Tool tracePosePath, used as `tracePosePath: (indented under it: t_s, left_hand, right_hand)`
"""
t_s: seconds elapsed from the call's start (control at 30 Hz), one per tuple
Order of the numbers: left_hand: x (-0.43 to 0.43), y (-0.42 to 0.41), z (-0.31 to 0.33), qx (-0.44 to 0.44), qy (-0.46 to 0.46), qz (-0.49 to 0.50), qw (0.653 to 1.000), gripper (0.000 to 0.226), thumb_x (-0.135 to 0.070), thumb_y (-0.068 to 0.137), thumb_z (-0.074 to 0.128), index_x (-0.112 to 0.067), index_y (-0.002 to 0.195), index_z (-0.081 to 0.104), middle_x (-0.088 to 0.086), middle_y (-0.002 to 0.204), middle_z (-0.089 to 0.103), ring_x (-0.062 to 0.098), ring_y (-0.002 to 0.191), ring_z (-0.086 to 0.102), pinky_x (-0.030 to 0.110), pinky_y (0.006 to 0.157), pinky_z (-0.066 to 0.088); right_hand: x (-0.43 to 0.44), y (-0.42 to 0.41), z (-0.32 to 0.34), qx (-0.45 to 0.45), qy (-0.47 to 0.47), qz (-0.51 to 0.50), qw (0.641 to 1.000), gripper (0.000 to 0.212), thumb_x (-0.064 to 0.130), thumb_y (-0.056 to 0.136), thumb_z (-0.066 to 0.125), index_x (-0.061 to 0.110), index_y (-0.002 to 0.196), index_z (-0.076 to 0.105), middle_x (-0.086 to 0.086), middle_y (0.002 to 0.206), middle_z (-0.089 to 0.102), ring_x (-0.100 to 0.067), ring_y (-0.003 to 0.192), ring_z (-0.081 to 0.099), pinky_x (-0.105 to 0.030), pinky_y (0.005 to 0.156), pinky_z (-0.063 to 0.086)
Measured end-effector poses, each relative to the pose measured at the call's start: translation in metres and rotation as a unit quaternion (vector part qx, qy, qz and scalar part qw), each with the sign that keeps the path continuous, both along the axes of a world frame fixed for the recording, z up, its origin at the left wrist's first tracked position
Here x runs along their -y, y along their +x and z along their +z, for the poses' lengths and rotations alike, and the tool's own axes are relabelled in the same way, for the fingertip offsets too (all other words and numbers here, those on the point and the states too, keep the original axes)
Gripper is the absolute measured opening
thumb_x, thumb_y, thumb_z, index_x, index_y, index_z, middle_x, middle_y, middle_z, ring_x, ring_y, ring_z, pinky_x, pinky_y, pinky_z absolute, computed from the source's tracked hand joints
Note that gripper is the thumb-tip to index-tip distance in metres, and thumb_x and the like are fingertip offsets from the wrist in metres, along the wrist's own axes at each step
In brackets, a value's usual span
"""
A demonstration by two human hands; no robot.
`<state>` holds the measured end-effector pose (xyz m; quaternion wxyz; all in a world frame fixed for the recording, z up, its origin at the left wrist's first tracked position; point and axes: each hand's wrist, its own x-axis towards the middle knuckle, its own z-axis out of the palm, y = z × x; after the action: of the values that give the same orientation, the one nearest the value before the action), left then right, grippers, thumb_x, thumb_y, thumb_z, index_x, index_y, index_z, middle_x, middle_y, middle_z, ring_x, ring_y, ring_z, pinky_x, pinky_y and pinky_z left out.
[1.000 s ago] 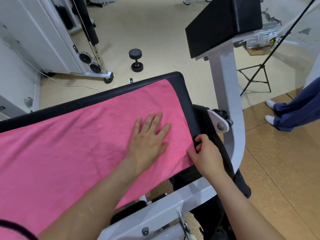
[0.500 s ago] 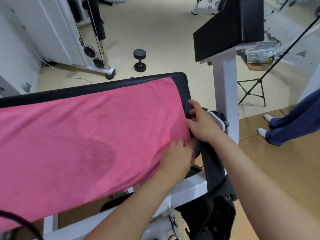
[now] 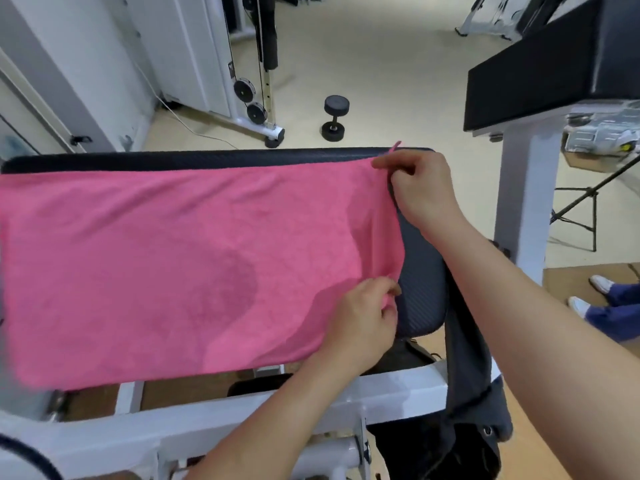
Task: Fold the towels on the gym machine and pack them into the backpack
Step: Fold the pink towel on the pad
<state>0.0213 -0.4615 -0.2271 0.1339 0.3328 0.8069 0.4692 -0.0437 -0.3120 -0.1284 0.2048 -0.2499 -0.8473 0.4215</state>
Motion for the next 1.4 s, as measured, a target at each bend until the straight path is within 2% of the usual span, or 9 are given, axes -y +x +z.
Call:
tracePosePath:
  t_s: [0.27, 0.5, 0.67, 0.8, 0.93, 1.07, 1.2, 1.3, 1.4]
  left_hand:
    - [0.111, -0.031, 0.018, -0.012, 0.07, 0.169, 0.983, 0.042, 0.003, 0.085, 0.048, -0.022, 0.113, 0.068, -0.009, 0.106, 0.065, 0.001, 0.098, 0.058, 0.01, 0.085, 0.044]
    - [0.2, -0.05, 0.011, 0.011, 0.063, 0.272, 0.96, 0.061, 0.006, 0.084, 0.04, -0.02, 0.137, 0.052, -0.017, 0.129, 0.05, -0.017, 0.119, 0.041, 0.002, 0.101, 0.028]
    - [0.248, -0.056, 0.009, 0.006, 0.104, 0.352, 0.93, 0.06, -0.003, 0.078, 0.043, -0.022, 0.132, 0.058, -0.024, 0.123, 0.054, 0.001, 0.111, 0.057, 0.013, 0.091, 0.045]
    - [0.283, -0.058, 0.008, 0.011, 0.099, 0.442, 0.891, 0.056, -0.007, 0.079, 0.041, -0.031, 0.124, 0.063, -0.03, 0.118, 0.055, -0.007, 0.11, 0.053, 0.005, 0.09, 0.04]
    - [0.311, -0.062, -0.003, 0.016, 0.092, 0.511, 0.854, 0.061, 0.004, 0.081, 0.041, -0.037, 0.12, 0.063, -0.026, 0.118, 0.058, 0.01, 0.094, 0.06, 0.026, 0.083, 0.052]
    - [0.334, -0.074, -0.026, 0.03, 0.02, 0.531, 0.846, 0.061, -0.001, 0.081, 0.039, -0.034, 0.129, 0.056, -0.013, 0.121, 0.054, 0.036, 0.096, 0.059, 0.044, 0.076, 0.053]
    - [0.337, -0.082, -0.037, 0.011, -0.08, 0.503, 0.86, 0.053, 0.0, 0.088, 0.046, -0.024, 0.135, 0.051, -0.007, 0.12, 0.044, 0.024, 0.096, 0.056, 0.037, 0.076, 0.051]
    - [0.336, -0.085, -0.032, -0.074, -0.173, 0.495, 0.848, 0.05, 0.003, 0.084, 0.052, -0.013, 0.132, 0.053, 0.007, 0.122, 0.049, 0.026, 0.103, 0.052, 0.04, 0.082, 0.05]
    - [0.327, -0.083, -0.018, -0.177, -0.222, 0.486, 0.826, 0.049, 0.008, 0.077, 0.057, -0.007, 0.124, 0.06, 0.016, 0.121, 0.054, 0.032, 0.105, 0.051, 0.044, 0.083, 0.05]
  right_hand:
    - [0.109, -0.061, 0.031, -0.059, 0.172, 0.163, 0.97, 0.03, 0.003, 0.084, 0.054, 0.015, 0.103, 0.075, 0.002, 0.101, 0.073, -0.013, 0.093, 0.066, -0.025, 0.089, 0.05]
    - [0.196, -0.112, 0.017, -0.034, 0.257, 0.245, 0.934, 0.027, 0.009, 0.085, 0.054, 0.017, 0.101, 0.074, -0.002, 0.101, 0.071, -0.024, 0.096, 0.063, -0.035, 0.085, 0.047]
    - [0.257, -0.145, 0.013, -0.054, 0.318, 0.289, 0.901, 0.026, 0.01, 0.089, 0.05, 0.015, 0.102, 0.072, -0.006, 0.102, 0.067, -0.028, 0.101, 0.057, -0.033, 0.078, 0.04]
    - [0.305, -0.169, 0.005, -0.06, 0.354, 0.322, 0.876, 0.028, 0.01, 0.088, 0.047, 0.015, 0.099, 0.072, -0.009, 0.098, 0.065, -0.031, 0.099, 0.054, -0.04, 0.077, 0.046]
    - [0.348, -0.185, -0.008, -0.069, 0.392, 0.345, 0.85, 0.026, 0.008, 0.087, 0.047, 0.012, 0.1, 0.07, -0.01, 0.096, 0.065, -0.034, 0.096, 0.055, -0.04, 0.071, 0.045]
    - [0.368, -0.197, -0.029, -0.044, 0.417, 0.366, 0.831, 0.029, 0.008, 0.088, 0.047, 0.014, 0.112, 0.063, -0.007, 0.1, 0.065, -0.032, 0.096, 0.054, -0.038, 0.065, 0.037]
    - [0.346, -0.19, -0.042, -0.032, 0.356, 0.437, 0.825, 0.055, 0.01, 0.087, 0.046, 0.018, 0.141, 0.046, -0.004, 0.133, 0.059, -0.029, 0.119, 0.052, -0.042, 0.089, 0.047]
    - [0.316, -0.175, -0.035, -0.031, 0.301, 0.452, 0.839, 0.059, 0.01, 0.086, 0.049, 0.019, 0.144, 0.044, -0.002, 0.141, 0.053, -0.025, 0.128, 0.048, -0.04, 0.1, 0.042]
    - [0.275, -0.159, -0.029, -0.046, 0.302, 0.376, 0.875, 0.048, 0.016, 0.086, 0.052, 0.021, 0.134, 0.053, -0.003, 0.13, 0.057, -0.028, 0.12, 0.051, -0.051, 0.092, 0.046]
